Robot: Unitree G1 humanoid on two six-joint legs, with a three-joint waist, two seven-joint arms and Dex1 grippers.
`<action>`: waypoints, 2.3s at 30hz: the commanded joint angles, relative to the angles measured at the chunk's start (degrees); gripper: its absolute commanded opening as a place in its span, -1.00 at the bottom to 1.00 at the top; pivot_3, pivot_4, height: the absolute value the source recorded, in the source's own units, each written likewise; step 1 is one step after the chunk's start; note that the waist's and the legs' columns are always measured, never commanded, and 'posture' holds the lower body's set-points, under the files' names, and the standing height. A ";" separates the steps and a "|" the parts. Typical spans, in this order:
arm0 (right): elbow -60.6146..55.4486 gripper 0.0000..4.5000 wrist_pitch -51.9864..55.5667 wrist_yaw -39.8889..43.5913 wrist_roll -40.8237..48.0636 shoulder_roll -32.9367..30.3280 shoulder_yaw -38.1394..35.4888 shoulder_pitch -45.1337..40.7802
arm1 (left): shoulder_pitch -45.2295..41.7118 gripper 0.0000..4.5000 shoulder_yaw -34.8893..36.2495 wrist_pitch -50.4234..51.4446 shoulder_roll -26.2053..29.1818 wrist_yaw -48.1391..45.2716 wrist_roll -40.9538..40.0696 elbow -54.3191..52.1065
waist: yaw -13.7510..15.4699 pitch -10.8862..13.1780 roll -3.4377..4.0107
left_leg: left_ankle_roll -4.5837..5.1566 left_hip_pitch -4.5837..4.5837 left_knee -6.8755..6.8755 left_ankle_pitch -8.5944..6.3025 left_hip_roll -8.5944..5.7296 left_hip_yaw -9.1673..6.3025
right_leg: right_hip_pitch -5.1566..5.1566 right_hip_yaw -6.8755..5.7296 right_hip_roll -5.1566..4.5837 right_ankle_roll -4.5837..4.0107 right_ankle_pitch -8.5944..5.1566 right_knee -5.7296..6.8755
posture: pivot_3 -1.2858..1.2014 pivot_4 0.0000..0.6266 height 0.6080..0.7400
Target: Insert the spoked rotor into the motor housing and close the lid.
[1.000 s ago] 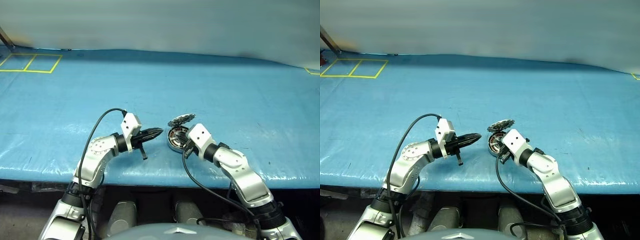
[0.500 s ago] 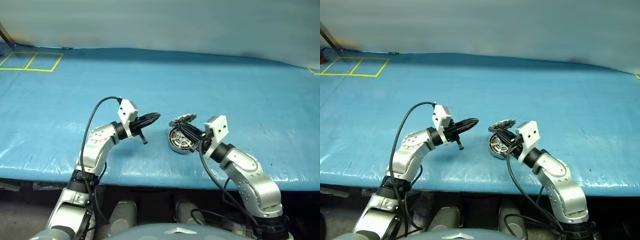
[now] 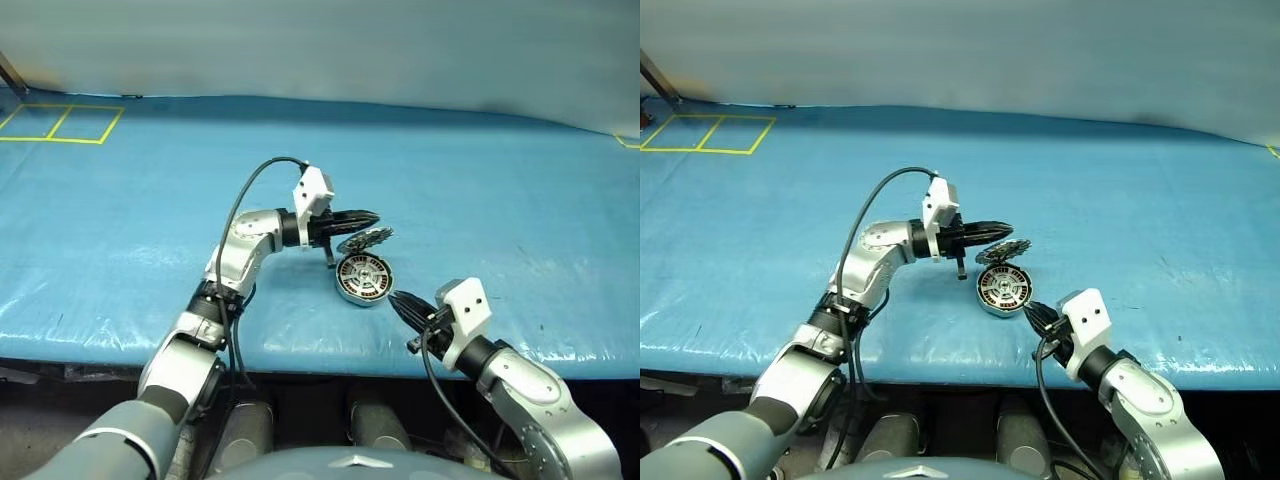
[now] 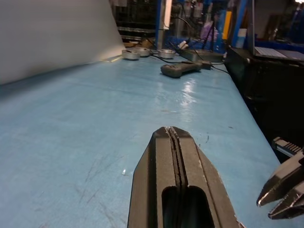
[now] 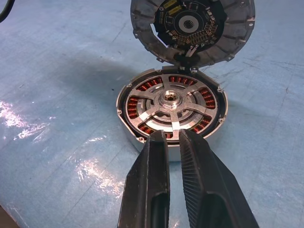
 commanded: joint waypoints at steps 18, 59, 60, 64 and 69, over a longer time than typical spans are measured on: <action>-3.39 -0.78 -4.80 -4.93 -3.31 2.11 -2.61 5.28 | 5.20 -1.00 -9.13 -5.22 -1.02 -9.35 7.43 -0.22 | 0.04 -0.02 0.04 | 0.04 -0.19 0.03 -0.02 0.01 -0.08 | -0.04 0.00 0.00 0.08 0.06 -0.22 | 0.03 -0.52 1.00; 8.02 -0.06 -6.72 -2.40 -9.28 -0.11 7.39 -14.46 | 26.18 -1.00 0.85 6.19 18.91 -2.18 -1.90 -33.85 | -0.44 -0.18 0.34 | 0.06 -0.02 0.09 -0.01 0.08 -0.04 | 0.15 0.01 0.05 -0.24 0.13 -0.33 | 0.03 -0.52 1.00; 9.17 0.08 -7.04 -1.96 -8.93 0.28 7.48 -15.80 | 27.63 -1.00 1.23 6.52 19.39 -1.80 -2.37 -34.08 | -0.43 -0.18 0.34 | 0.06 -0.02 0.08 -0.01 0.08 -0.04 | 0.14 0.01 0.05 -0.24 0.13 -0.33 | 0.03 -0.52 1.00; 13.45 0.66 -7.35 1.09 -7.88 0.05 7.54 -19.39 | 31.58 -1.00 2.70 6.52 19.68 0.39 -3.53 -34.68 | 0.03 -0.17 0.34 | 0.07 -0.03 0.07 -0.02 0.06 -0.06 | 0.15 0.01 0.00 -0.35 0.29 -0.34 | 0.03 -0.52 1.00; 16.25 0.99 -6.13 5.15 -7.64 -2.06 8.81 -22.04 | 34.97 -1.00 3.24 6.27 19.69 1.85 -4.18 -35.75 | 0.00 -0.17 0.35 | 0.09 -0.03 0.05 -0.03 0.07 -0.05 | 0.13 -0.01 0.00 -0.31 0.35 -0.34 | 0.03 -0.52 1.00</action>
